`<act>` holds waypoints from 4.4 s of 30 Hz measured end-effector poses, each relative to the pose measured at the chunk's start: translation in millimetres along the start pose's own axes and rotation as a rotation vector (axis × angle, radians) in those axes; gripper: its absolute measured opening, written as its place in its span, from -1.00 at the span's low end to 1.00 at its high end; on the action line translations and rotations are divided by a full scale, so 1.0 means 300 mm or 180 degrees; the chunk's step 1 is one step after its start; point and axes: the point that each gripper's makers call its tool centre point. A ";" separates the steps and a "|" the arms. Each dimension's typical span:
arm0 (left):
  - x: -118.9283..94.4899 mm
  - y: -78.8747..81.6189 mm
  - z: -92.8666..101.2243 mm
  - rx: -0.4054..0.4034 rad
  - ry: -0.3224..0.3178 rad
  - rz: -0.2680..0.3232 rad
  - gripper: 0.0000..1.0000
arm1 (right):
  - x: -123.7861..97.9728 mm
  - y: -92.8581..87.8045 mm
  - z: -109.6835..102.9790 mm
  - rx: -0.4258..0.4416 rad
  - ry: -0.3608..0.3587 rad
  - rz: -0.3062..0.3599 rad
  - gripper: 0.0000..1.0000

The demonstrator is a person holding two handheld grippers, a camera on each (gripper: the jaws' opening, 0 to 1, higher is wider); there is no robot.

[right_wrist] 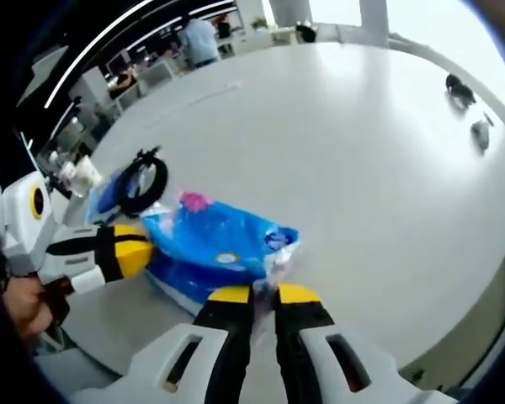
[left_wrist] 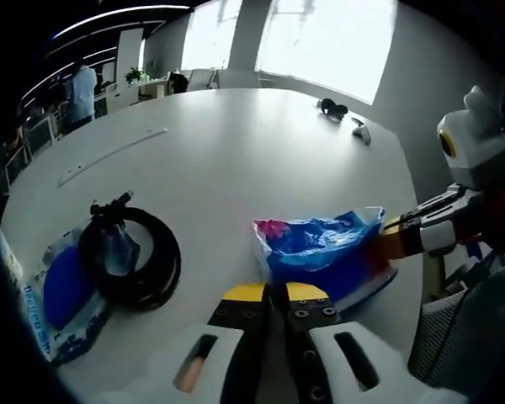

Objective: Arrange the tabletop items into an orderly group along one side of the table until the central work area is clear of visible clutter.

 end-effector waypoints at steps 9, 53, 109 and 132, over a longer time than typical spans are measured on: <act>-0.001 0.004 -0.010 -0.0001 0.0029 0.0008 -0.83 | -0.002 0.002 0.008 0.0018 -0.0006 -0.0009 -0.83; -0.095 0.005 -0.093 -0.0154 0.0195 0.0136 -0.56 | -0.070 0.118 -0.043 -0.0024 0.0121 0.0308 -0.63; -0.227 -0.015 -0.382 -0.0714 0.0758 0.0302 -0.60 | 0.047 0.250 -0.339 -0.0430 0.0552 0.0241 -0.61; -0.216 -0.003 -0.467 -0.0901 0.0850 0.0332 -0.54 | 0.136 0.291 -0.450 -0.0601 0.0627 0.0159 -0.59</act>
Point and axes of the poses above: the point that each gripper's makers call its tool centre point, and the gripper's own axes: x roughly forward along the fingers, z roughly to its right, y roughly out of its top, and after that the axes turned 5 degrees about x, right-handed
